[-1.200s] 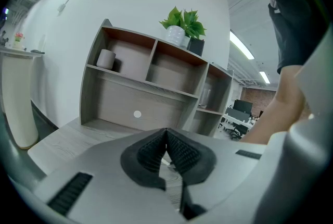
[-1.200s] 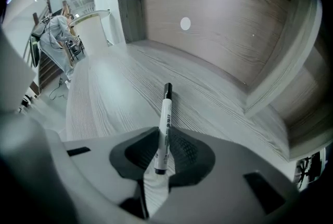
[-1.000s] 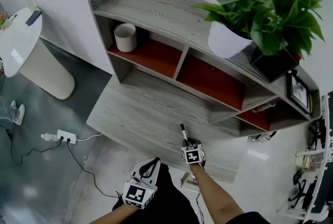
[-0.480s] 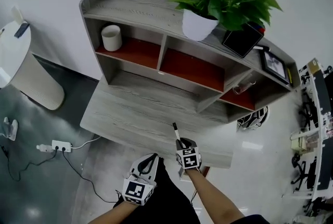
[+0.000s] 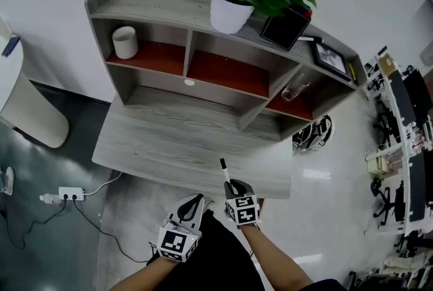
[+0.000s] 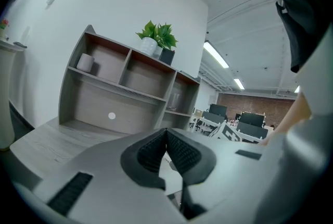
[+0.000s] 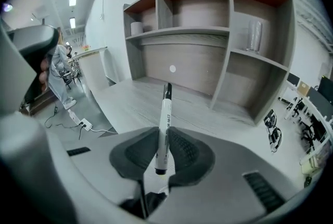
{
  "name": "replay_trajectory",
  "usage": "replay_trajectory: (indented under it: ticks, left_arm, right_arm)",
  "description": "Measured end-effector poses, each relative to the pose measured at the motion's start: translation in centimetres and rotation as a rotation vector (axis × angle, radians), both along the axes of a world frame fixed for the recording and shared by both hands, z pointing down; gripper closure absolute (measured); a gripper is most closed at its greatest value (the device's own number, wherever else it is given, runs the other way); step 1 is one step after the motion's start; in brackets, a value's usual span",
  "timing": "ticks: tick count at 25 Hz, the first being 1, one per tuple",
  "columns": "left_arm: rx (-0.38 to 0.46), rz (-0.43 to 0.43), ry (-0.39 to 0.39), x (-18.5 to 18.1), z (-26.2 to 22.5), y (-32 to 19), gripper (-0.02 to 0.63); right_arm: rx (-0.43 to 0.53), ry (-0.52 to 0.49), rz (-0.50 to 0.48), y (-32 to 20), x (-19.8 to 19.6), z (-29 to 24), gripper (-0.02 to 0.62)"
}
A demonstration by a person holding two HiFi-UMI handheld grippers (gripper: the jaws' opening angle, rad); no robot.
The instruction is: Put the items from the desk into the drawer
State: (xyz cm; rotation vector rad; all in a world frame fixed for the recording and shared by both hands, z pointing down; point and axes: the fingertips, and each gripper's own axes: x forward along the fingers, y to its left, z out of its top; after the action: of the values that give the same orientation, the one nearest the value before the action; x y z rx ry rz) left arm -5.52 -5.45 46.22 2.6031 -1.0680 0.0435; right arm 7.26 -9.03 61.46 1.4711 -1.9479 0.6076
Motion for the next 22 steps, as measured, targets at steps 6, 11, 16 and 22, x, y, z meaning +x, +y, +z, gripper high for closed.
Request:
replay_trajectory:
  ticks: [6,11,16,22]
  left_arm:
    - [0.005,0.045,0.0,2.1,0.1,1.1,0.594]
    - [-0.009,0.057,0.026,3.9,0.2,1.9,0.594]
    - [-0.039,0.026,0.003,6.0,1.4,2.6,0.594]
    - [-0.052,-0.033,-0.035,8.0,2.6,4.1,0.594]
  right_arm:
    - [0.017,-0.018,0.017,3.1,0.7,-1.2,0.517]
    - [0.032,0.004,-0.003,4.9,2.1,-1.1,0.517]
    - [0.01,0.015,-0.031,6.8,4.1,-0.1,0.517]
    - [-0.027,0.048,-0.08,9.9,7.4,1.5,0.517]
